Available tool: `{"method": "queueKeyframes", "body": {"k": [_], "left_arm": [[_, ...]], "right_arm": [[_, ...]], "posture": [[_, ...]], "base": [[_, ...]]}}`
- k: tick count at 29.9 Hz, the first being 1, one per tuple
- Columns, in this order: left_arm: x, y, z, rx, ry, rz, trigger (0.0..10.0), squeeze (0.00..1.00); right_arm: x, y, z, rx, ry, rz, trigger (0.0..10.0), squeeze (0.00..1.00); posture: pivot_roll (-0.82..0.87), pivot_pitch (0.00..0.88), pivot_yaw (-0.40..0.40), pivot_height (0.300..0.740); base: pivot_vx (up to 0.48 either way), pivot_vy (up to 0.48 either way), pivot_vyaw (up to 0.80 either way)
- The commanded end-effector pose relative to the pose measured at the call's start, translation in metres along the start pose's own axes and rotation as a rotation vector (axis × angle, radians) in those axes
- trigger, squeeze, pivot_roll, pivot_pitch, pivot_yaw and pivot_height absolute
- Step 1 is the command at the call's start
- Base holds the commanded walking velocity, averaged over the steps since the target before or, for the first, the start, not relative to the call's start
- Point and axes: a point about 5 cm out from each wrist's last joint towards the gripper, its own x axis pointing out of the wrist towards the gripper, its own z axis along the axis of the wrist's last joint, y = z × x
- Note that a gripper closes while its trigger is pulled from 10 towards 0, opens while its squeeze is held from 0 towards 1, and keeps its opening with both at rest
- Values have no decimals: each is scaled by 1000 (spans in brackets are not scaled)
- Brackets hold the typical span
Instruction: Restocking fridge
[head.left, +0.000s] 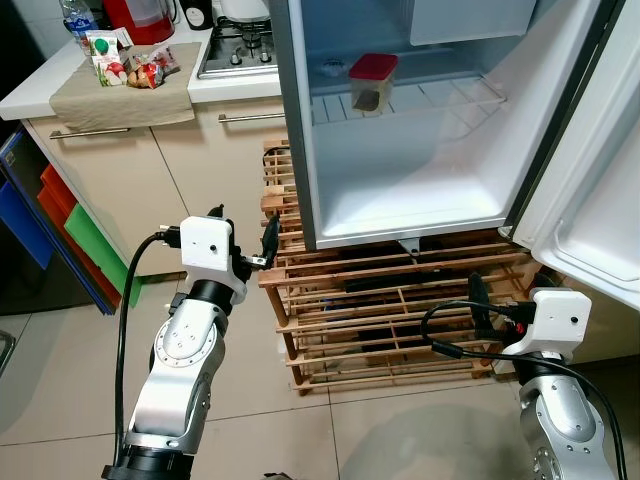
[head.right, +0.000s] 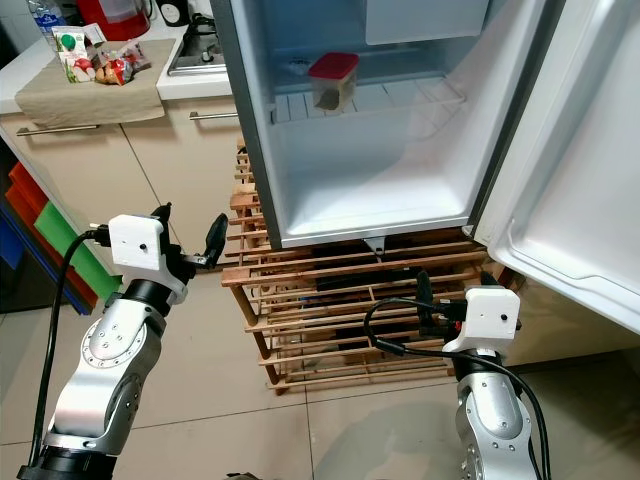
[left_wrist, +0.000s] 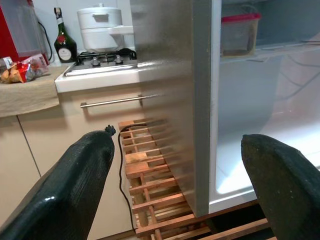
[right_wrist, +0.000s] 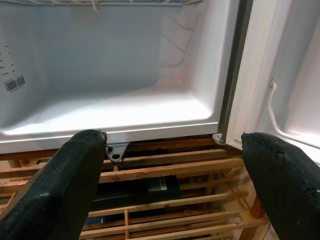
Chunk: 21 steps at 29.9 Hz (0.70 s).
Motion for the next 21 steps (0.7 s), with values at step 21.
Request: {"method": "queueKeyframes", "body": {"k": [21], "left_arm": [[14, 1, 1, 1, 8, -2, 10000, 0]], "right_arm": [[4, 1, 7, -1, -27, 29, 10000, 0]], "posture": [[-203, 0, 94, 740]], "base": [[-85, 0, 0]]}}
